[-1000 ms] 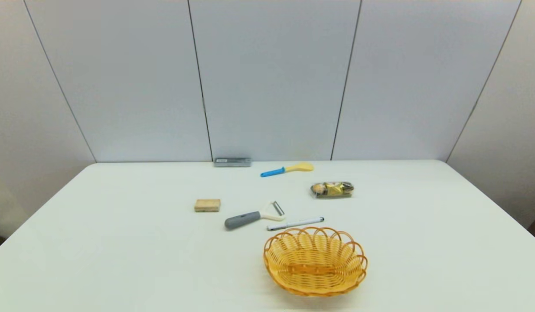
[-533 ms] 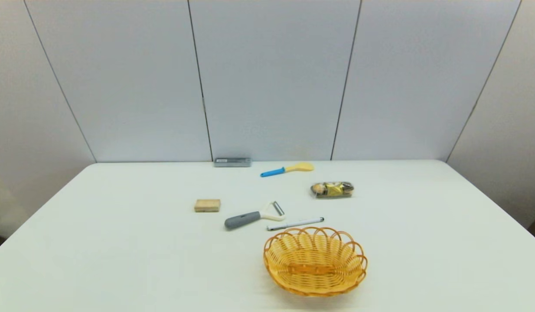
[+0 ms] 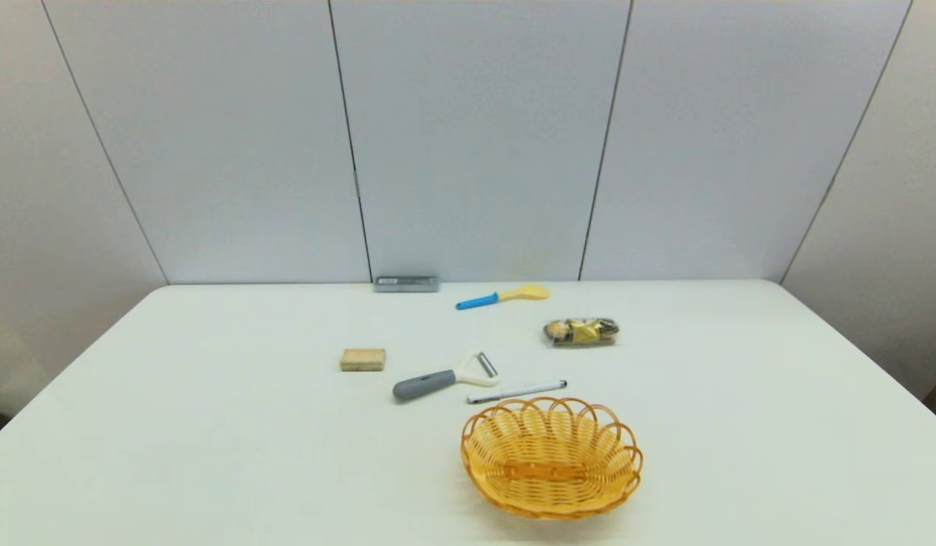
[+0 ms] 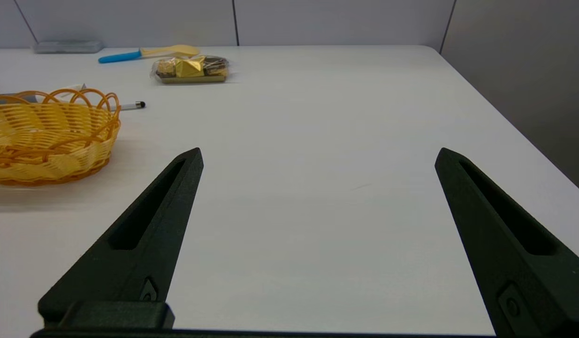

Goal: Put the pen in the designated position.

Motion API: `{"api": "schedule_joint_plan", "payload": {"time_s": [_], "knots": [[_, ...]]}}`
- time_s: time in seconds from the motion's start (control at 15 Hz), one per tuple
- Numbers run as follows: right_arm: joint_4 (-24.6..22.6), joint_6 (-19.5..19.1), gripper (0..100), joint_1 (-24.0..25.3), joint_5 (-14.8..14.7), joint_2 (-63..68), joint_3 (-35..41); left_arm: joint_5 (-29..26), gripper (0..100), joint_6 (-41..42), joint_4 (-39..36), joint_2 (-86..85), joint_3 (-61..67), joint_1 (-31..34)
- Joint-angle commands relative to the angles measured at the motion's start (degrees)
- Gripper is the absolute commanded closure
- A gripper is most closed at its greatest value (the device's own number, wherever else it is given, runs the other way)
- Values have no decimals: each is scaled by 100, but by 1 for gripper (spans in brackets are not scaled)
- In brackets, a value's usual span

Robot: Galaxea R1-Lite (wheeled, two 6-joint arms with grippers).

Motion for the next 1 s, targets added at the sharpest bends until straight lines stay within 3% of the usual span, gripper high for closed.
{"api": "schedule_joint_plan", "payload": {"time_s": [0.07,1.0], "knots": [[-2,2,0,-2,0,7,0,0,0,1,-1,16,2,0],[-2,-42,0,7,9,7,9,0,0,1,-1,16,2,0]]}}
